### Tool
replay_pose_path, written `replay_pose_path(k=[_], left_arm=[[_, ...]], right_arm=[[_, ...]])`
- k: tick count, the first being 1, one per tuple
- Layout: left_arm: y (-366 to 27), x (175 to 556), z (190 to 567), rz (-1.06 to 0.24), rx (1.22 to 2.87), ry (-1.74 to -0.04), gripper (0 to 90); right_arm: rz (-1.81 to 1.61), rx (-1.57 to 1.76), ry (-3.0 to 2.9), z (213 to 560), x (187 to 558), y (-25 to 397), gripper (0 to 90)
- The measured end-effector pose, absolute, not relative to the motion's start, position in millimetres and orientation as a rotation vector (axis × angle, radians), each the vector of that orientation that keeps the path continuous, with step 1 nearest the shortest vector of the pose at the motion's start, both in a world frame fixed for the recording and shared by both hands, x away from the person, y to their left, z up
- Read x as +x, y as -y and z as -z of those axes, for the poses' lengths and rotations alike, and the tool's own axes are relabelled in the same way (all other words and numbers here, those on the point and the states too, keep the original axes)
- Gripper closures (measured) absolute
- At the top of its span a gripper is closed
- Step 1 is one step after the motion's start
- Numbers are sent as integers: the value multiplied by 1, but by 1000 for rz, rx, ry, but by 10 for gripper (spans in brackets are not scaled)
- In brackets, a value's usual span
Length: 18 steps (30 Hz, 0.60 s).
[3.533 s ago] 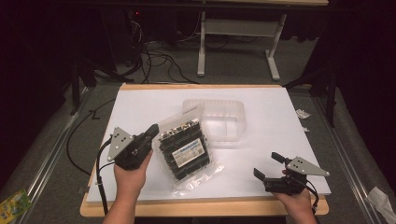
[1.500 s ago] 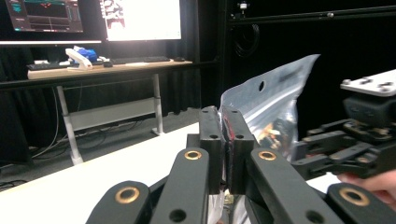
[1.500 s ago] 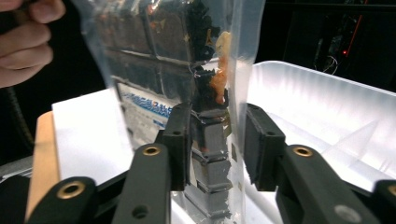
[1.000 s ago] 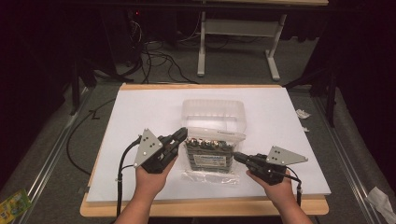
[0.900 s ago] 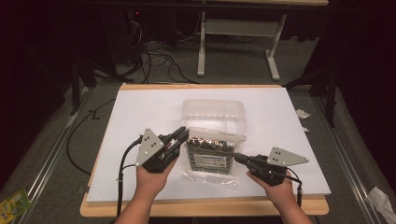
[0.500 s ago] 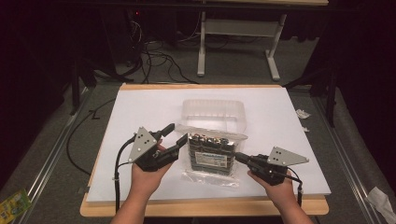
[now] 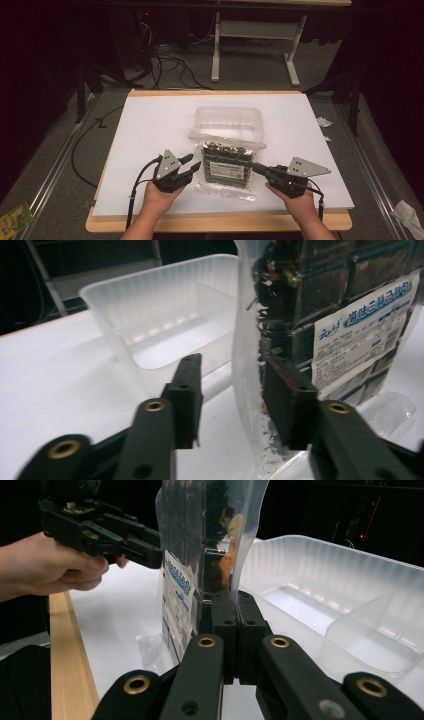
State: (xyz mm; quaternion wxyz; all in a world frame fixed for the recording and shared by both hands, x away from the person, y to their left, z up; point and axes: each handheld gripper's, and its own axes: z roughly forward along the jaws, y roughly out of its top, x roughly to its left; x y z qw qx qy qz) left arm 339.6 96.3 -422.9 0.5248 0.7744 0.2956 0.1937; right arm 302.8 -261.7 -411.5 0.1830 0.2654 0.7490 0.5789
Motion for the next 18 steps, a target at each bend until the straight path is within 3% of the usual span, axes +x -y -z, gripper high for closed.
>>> replay_pose_path(k=[6,10,13,18], left_arm=[[-94,342,429,-409,1860,-667,877],[-92,338,429,-439,1868,-632,900],[-91,335,430,-463,1869,-615,900],[-91,334,430,-466,1868,-612,900]], right_arm=[[-1628,772,-2119,413,304,263,900],[-1625,787,-2123,415,306,266,890],[-1657,812,-2118,415,307,269,799],[-1742,856,-2135,413,312,272,488]])
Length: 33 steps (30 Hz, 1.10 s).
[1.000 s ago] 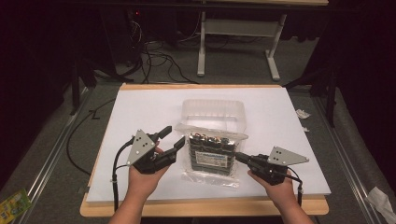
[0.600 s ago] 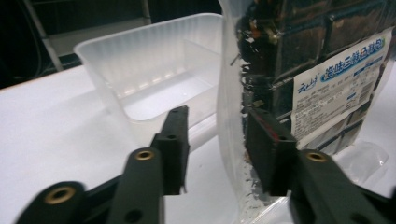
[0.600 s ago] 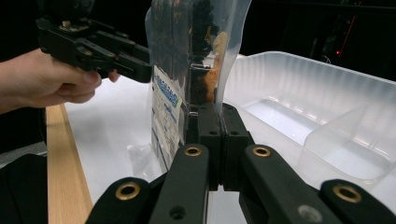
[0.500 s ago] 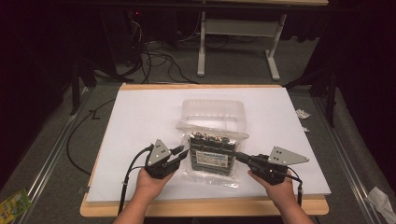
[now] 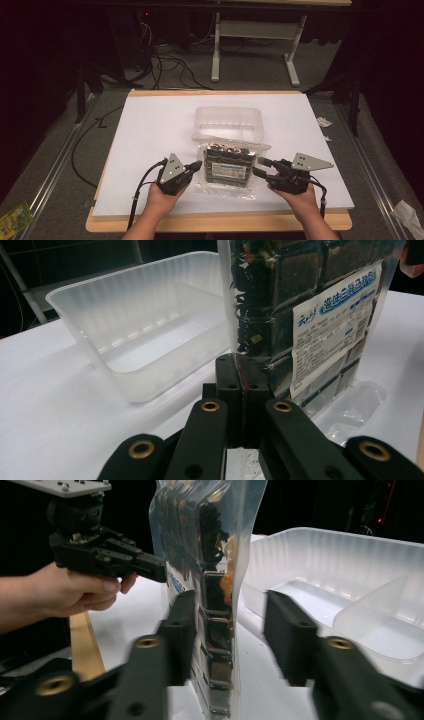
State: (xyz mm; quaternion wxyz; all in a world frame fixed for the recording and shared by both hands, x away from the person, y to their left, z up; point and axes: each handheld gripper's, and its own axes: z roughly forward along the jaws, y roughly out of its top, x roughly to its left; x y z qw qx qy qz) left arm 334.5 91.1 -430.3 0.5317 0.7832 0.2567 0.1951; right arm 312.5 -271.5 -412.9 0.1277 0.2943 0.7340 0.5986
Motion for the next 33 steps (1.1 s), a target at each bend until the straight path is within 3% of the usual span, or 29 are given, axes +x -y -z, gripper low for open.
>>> replay_pose_path(k=[4,7,16,22,26,33], left_arm=[[-91,333,430,-469,1869,-609,900],[-91,332,429,-468,1869,-609,900],[-92,327,427,-464,1878,-613,900],[-91,327,427,-482,1889,-635,898],[-92,329,428,-482,1888,-660,878],[-100,332,428,-474,1891,-726,709]], right_arm=[[-1740,852,-2171,411,317,259,380],[-1728,854,-2184,413,323,251,377],[-1708,804,-2212,412,325,234,584],[-1690,759,-2215,411,321,230,637],[-1721,700,-2238,409,318,230,723],[-1735,695,-2246,407,312,227,754]])
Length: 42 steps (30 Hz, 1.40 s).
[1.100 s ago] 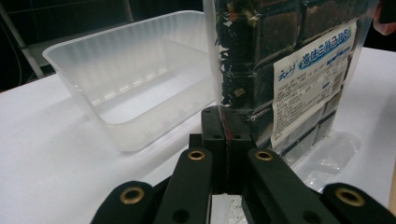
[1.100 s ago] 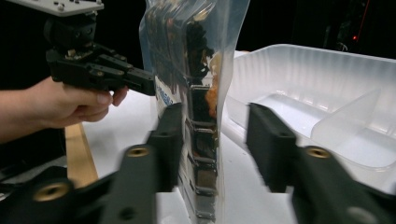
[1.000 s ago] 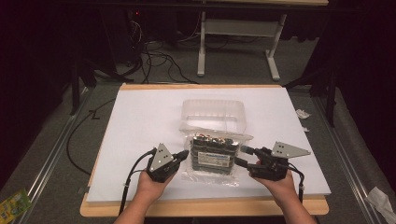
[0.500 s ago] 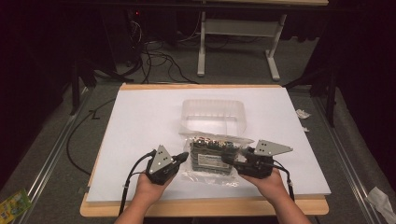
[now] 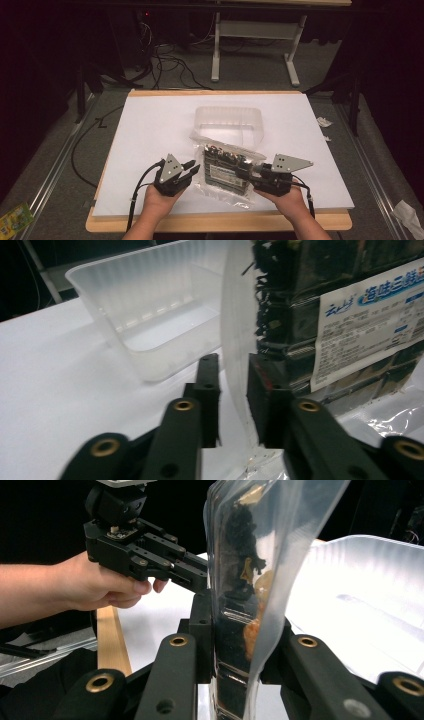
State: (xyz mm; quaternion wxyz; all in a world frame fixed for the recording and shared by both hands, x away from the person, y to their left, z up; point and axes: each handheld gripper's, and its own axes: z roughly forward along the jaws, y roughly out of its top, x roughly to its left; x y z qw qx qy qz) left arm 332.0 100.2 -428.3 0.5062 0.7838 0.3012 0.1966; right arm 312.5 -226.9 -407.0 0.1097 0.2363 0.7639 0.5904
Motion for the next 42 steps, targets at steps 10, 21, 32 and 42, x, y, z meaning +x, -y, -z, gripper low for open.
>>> replay_pose_path(k=[10,21,32,42], left_arm=[[-136,326,432,-506,1907,-833,459],[-166,306,435,-507,1905,-866,389],[-172,308,437,-500,1918,-854,357],[-173,311,438,-504,1909,-862,341]], right_arm=[[-1753,706,-2206,400,307,229,757],[-1734,755,-2080,389,306,246,757],[-1683,815,-1974,377,316,261,756],[-1661,806,-1926,355,334,260,755]])
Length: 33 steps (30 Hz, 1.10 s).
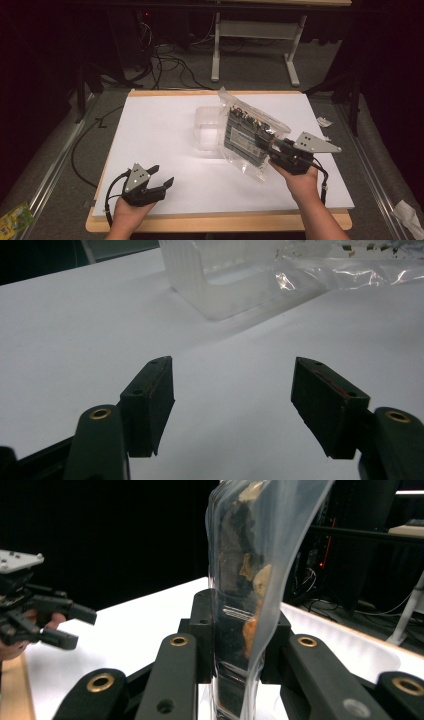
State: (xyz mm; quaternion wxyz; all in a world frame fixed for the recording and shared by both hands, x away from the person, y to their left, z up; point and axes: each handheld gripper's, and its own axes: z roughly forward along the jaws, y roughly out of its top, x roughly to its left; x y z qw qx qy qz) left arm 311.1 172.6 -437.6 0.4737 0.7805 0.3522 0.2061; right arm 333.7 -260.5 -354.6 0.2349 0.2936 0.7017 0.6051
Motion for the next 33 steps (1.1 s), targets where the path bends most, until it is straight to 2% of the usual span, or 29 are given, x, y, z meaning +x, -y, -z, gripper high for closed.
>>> replay_pose_path(k=[17,33], left_arm=[[-171,309,436,-502,1897,-846,344],[-172,310,435,-491,1884,-832,345]], right_arm=[[-1625,813,-1882,335,383,243,756],[-1595,846,-1892,338,434,218,756]])
